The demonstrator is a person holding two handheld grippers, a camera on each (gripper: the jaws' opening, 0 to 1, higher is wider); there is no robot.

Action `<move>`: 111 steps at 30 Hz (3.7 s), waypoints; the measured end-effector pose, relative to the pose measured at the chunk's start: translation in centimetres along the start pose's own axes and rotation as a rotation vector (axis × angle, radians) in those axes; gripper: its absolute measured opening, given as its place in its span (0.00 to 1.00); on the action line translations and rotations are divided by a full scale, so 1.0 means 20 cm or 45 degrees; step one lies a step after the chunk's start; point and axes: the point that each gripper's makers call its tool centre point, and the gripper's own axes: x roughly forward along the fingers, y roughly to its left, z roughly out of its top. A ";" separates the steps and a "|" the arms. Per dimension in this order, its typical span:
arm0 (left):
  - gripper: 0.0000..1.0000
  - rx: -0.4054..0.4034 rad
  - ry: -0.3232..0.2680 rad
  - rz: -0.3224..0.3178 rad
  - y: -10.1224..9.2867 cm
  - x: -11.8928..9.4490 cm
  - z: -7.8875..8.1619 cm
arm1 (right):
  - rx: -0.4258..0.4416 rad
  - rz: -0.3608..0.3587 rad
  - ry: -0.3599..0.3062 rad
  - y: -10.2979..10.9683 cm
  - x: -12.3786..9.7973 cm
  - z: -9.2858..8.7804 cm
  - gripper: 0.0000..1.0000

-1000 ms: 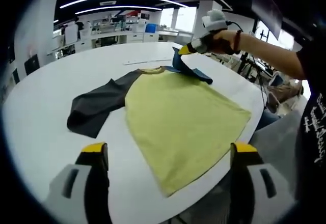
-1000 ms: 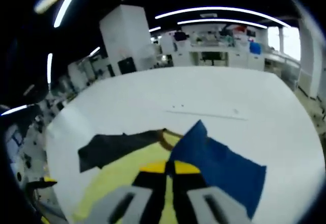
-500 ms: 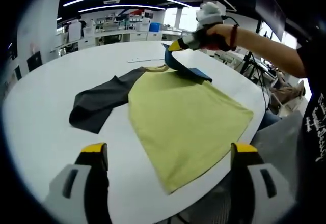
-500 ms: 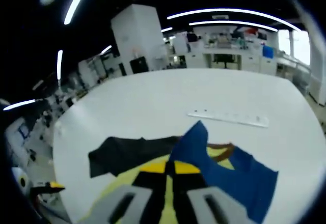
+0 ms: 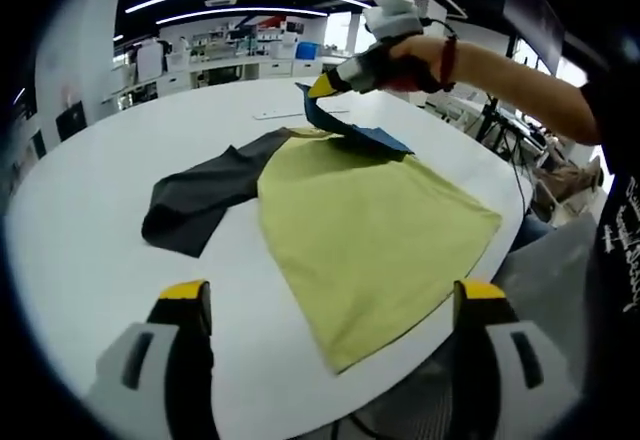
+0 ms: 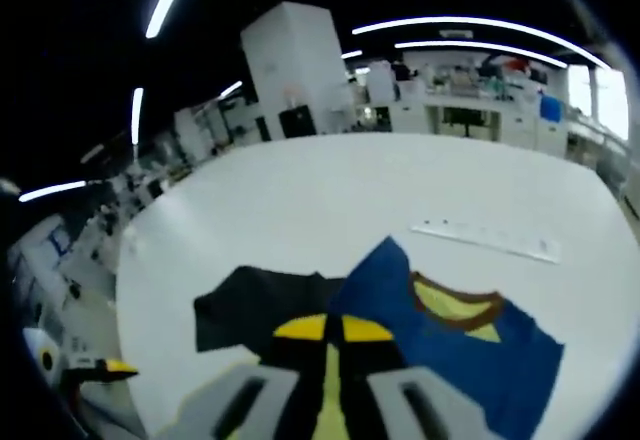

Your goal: Fold the garment on the visible template until the final outline fits inside the template.

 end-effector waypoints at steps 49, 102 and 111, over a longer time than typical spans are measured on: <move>0.99 -0.065 0.002 0.050 0.03 -0.04 -0.03 | -0.132 0.230 0.171 0.34 0.24 -0.41 0.63; 0.99 0.013 -0.014 0.012 -0.02 0.06 0.08 | -0.011 -0.345 0.149 -0.89 -0.48 -0.74 0.39; 0.98 0.012 -0.026 0.032 0.00 0.04 0.10 | -0.025 -0.339 0.170 -0.89 -0.52 -0.81 0.21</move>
